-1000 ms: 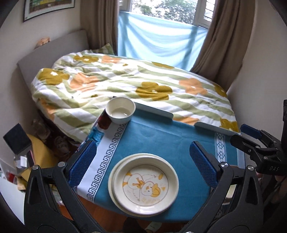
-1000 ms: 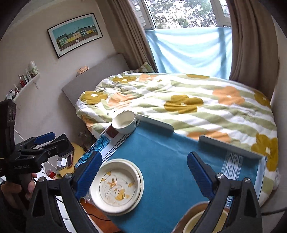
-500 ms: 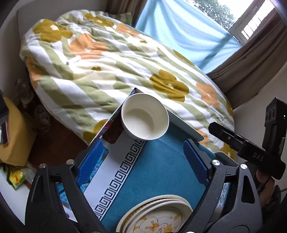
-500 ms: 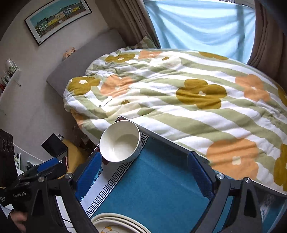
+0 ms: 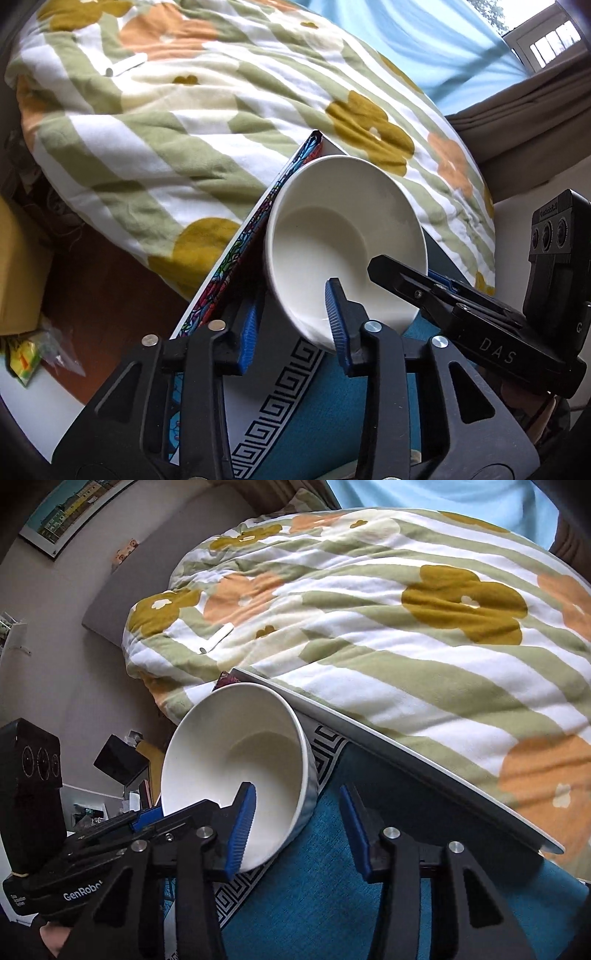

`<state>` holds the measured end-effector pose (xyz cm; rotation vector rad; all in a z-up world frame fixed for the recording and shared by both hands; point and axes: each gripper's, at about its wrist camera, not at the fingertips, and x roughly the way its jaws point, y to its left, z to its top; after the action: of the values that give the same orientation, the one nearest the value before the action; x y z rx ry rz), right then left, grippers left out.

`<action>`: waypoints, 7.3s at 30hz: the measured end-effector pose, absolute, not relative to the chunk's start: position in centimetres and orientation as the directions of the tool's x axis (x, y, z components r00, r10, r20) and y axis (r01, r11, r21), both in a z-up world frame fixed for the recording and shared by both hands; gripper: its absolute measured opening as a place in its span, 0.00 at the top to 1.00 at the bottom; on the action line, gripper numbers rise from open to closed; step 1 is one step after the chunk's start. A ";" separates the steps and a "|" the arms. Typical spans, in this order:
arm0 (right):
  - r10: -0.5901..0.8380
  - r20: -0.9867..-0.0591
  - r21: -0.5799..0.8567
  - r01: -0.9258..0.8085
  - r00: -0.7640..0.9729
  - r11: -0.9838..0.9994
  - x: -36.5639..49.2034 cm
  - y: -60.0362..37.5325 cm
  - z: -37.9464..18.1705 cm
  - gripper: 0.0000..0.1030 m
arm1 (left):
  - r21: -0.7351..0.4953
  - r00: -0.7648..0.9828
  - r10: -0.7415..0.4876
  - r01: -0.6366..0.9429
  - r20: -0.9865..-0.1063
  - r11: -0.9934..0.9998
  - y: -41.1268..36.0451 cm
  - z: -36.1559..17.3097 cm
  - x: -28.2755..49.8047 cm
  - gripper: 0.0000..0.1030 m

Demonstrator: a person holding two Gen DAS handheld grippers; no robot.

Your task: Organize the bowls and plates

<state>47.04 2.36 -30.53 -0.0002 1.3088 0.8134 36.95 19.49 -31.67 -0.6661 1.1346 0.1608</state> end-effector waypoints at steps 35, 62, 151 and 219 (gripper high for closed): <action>0.559 -0.779 0.401 -0.458 0.285 0.793 34.2 -17.2 -17.0 0.83 | -0.276 0.578 -0.115 -0.199 -0.808 0.940 -1.4 -15.1 26.4 0.78; 0.331 -0.896 0.326 -0.068 0.295 0.943 20.8 -42.4 -22.0 0.83 | -0.295 0.275 -0.316 0.116 -0.908 0.948 -28.5 -21.3 18.7 0.78; 0.097 -0.986 0.040 -0.371 0.136 0.928 20.3 -42.3 -25.6 0.25 | -0.091 0.110 -0.140 0.363 -0.984 0.927 -26.1 -25.5 19.0 0.15; 0.328 -0.922 0.103 -0.688 0.205 0.718 22.3 -30.4 -23.5 0.75 | 0.023 0.379 -0.054 0.197 -0.924 0.980 -19.6 -23.6 17.7 0.75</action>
<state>22.29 -30.45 -23.52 -0.3670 1.1637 0.7309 17.73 -19.56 -23.61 0.1374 1.1721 -0.1612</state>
